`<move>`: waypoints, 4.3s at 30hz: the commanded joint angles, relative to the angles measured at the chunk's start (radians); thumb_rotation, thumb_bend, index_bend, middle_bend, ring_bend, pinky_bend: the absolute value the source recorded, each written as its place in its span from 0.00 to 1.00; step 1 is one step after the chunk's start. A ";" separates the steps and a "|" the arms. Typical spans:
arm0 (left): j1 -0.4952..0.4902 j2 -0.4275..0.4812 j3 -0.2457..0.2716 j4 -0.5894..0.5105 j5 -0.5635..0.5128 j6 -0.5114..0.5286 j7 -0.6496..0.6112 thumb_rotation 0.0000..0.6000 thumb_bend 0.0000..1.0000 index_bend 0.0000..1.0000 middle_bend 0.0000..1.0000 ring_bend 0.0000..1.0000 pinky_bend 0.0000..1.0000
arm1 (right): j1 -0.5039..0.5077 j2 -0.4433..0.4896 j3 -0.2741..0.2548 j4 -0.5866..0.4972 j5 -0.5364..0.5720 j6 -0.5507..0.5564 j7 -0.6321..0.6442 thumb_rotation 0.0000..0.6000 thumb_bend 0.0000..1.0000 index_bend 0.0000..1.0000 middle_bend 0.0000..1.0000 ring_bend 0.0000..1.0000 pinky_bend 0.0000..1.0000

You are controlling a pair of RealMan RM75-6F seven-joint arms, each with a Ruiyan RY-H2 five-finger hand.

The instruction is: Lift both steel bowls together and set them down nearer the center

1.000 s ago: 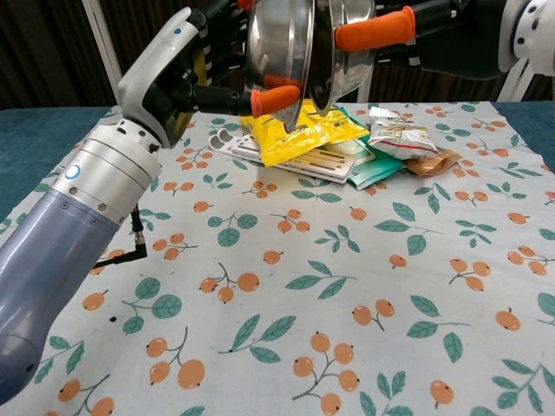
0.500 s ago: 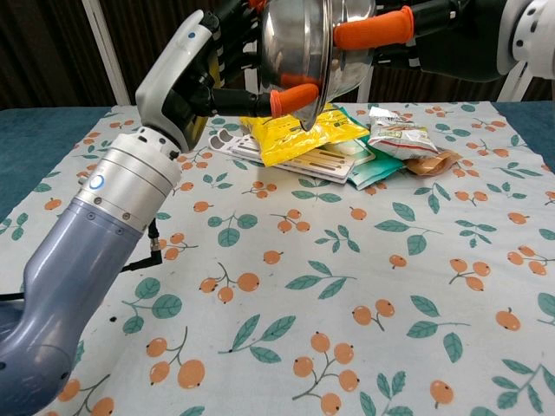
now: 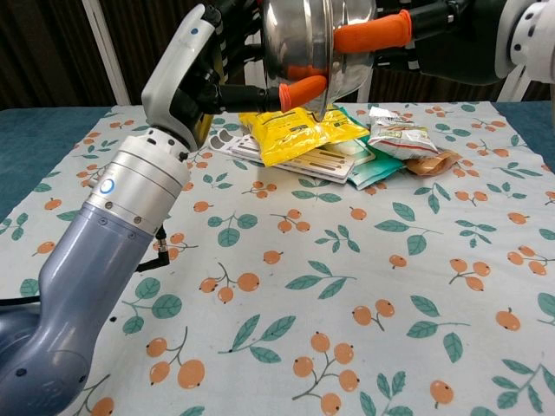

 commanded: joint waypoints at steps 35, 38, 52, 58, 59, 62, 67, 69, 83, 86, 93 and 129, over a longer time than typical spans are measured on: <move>0.043 0.171 0.012 -0.085 0.006 0.019 0.209 1.00 0.01 0.37 0.21 0.14 0.33 | -0.047 0.110 -0.013 0.070 -0.065 0.040 -0.011 1.00 0.00 0.32 0.26 0.34 0.06; 0.058 0.238 0.024 -0.154 -0.010 -0.028 0.307 1.00 0.01 0.35 0.21 0.14 0.33 | -0.048 0.134 -0.029 0.104 -0.082 0.048 -0.088 1.00 0.00 0.32 0.26 0.34 0.06; 0.165 0.502 -0.038 -0.751 -0.567 -0.346 1.020 1.00 0.01 0.34 0.21 0.14 0.32 | -0.032 0.080 -0.132 0.235 -0.046 0.082 -0.592 1.00 0.00 0.36 0.26 0.34 0.06; 0.158 0.508 -0.073 -0.758 -0.770 -0.389 1.125 1.00 0.01 0.33 0.21 0.14 0.32 | -0.010 0.007 -0.185 0.302 -0.043 0.061 -0.746 1.00 0.00 0.36 0.26 0.34 0.06; 0.154 0.506 -0.077 -0.753 -0.790 -0.397 1.133 1.00 0.01 0.33 0.21 0.14 0.32 | -0.008 -0.005 -0.191 0.312 -0.040 0.060 -0.769 1.00 0.00 0.36 0.26 0.34 0.06; 0.140 0.500 -0.084 -0.733 -0.846 -0.417 1.166 1.00 0.01 0.33 0.21 0.14 0.32 | 0.000 -0.044 -0.208 0.342 -0.039 0.056 -0.820 1.00 0.00 0.36 0.26 0.34 0.06; 0.116 0.478 -0.103 -0.696 -0.933 -0.465 1.178 1.00 0.01 0.32 0.20 0.14 0.32 | 0.014 -0.114 -0.231 0.396 -0.034 0.045 -0.885 1.00 0.00 0.36 0.26 0.34 0.06; 0.104 0.471 -0.107 -0.682 -0.962 -0.481 1.189 1.00 0.01 0.31 0.20 0.14 0.32 | 0.020 -0.139 -0.241 0.421 -0.039 0.049 -0.931 1.00 0.00 0.36 0.26 0.34 0.06; 0.042 0.419 -0.119 -0.642 -1.097 -0.528 1.245 1.00 0.00 0.30 0.19 0.14 0.32 | 0.049 -0.257 -0.241 0.510 0.005 0.051 -1.081 1.00 0.00 0.36 0.26 0.34 0.06; 0.027 0.406 -0.117 -0.627 -1.105 -0.516 1.263 1.00 0.00 0.30 0.19 0.14 0.32 | 0.055 -0.271 -0.240 0.522 0.014 0.044 -1.093 1.00 0.00 0.36 0.26 0.34 0.06; 0.004 0.390 -0.114 -0.609 -1.114 -0.520 1.284 1.00 0.00 0.25 0.09 0.08 0.24 | 0.068 -0.293 -0.237 0.545 0.042 0.025 -1.117 1.00 0.00 0.36 0.26 0.28 0.05; 0.115 0.821 -0.037 -1.012 -0.884 -0.353 1.319 1.00 0.00 0.05 0.00 0.00 0.05 | 0.001 -0.129 -0.150 0.385 0.200 0.186 -1.100 1.00 0.00 0.09 0.00 0.00 0.00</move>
